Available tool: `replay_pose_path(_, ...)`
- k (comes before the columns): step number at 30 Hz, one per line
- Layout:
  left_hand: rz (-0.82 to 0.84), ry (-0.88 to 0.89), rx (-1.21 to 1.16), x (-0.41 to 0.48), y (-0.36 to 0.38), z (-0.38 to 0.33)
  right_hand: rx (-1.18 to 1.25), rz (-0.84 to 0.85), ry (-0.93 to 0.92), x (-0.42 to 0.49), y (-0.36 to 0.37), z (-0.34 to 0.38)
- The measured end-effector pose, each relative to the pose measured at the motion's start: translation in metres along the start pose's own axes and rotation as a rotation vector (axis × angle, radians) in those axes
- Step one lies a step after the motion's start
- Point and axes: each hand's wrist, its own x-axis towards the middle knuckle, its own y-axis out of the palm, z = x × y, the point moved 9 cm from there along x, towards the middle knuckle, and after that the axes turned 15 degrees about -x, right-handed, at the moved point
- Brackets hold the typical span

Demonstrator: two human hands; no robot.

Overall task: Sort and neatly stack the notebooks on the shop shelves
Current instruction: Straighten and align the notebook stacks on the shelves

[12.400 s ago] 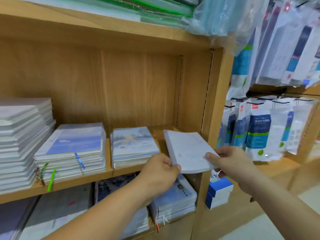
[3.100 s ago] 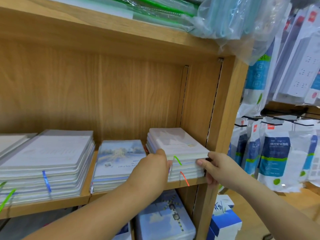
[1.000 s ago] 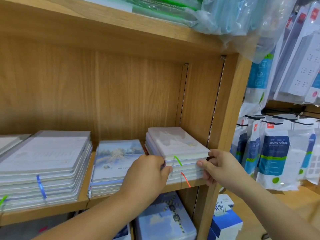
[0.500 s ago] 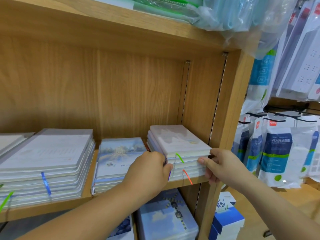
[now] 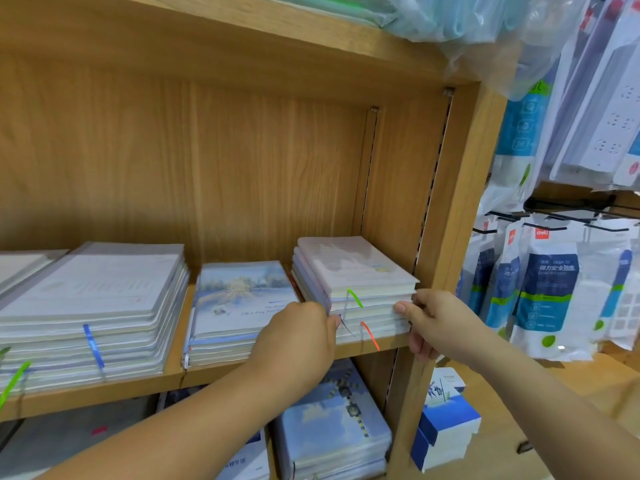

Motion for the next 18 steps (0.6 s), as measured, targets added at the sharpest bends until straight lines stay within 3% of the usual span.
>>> replay_pose_path(11,0.012,0.008,-0.043,-0.016,0.011,0.012,0.095,0.037,0.068,-0.005,0.022,-0.022)
replay_pose_path(18,-0.066,0.004,-0.094,-0.015,0.012,0.016,0.241,-0.058,0.086,-0.004,0.022,-0.032)
